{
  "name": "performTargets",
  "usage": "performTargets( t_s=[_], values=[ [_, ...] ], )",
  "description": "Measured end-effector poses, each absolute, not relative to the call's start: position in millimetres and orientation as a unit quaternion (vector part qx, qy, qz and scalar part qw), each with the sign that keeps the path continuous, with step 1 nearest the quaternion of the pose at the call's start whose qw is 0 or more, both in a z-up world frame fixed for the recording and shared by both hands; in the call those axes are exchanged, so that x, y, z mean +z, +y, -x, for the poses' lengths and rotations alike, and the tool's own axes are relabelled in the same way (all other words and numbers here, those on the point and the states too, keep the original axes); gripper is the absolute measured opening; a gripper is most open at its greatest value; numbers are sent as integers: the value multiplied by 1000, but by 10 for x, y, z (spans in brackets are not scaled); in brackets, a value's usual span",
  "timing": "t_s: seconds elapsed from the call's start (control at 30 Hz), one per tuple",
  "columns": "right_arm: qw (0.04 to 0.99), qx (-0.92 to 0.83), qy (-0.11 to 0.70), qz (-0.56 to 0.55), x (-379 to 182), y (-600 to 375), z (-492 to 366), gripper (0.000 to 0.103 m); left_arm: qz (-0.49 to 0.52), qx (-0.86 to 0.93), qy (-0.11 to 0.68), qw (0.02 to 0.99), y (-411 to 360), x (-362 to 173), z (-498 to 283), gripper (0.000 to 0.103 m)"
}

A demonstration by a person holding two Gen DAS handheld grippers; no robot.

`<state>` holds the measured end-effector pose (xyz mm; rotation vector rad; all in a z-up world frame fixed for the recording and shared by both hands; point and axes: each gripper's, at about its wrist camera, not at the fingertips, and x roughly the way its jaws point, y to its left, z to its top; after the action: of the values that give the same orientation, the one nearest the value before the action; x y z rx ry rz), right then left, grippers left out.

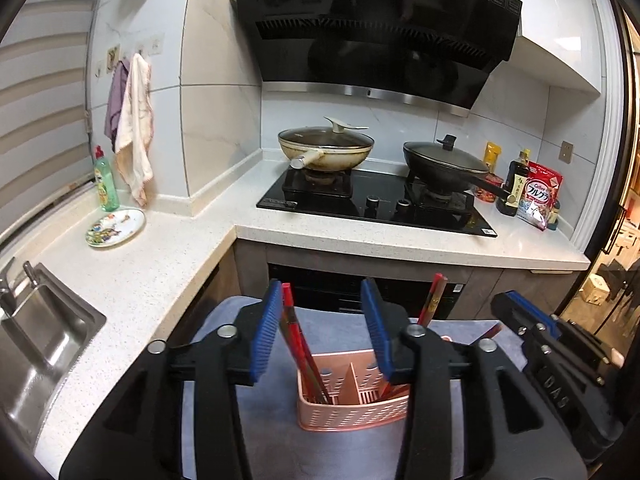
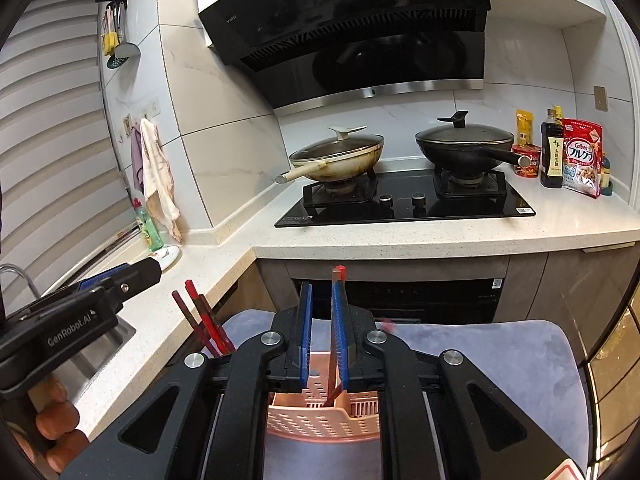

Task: Organize utensils
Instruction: 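Lower both chopsticks into the pink holder and open both tools, then move both open tools back over the last red and green chopsticks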

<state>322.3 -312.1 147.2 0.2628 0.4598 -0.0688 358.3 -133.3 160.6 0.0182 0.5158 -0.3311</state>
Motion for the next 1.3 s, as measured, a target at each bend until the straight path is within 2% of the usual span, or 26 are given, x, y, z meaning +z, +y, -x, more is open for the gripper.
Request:
performTargets(
  t_s=[0.27, 0.43, 0.53, 0.67, 0.73, 1.07, 1.3],
  values=[
    [966, -29, 218, -134, 1610, -3128, -2917, 12, -12, -158, 255, 954, -1253, 1672, -3357, 46],
    [967, -17, 214, -135, 1692, -3085, -2551, 13, -20, -154, 248, 956, -1157, 1716, -3040, 53],
    [966, -10, 217, -138, 1680, -3040, -2328, 20, -28, -146, 246, 958, -1101, 1713, -2836, 58],
    [966, -4, 228, -125, 1600, -2919, -1954, 21, -42, -134, 244, 960, -1027, 1682, -2544, 59],
    [966, -8, 235, -109, 1546, -2841, -1781, 21, -46, -133, 248, 958, -983, 1636, -2393, 62],
    [947, 12, 305, -99, 939, -2503, -921, 21, -58, -134, 286, 947, -715, 1202, -1742, 65],
    [923, 12, 371, -99, 313, -2265, -490, 21, -72, -138, 347, 925, -573, 592, -1360, 65]
  ],
)
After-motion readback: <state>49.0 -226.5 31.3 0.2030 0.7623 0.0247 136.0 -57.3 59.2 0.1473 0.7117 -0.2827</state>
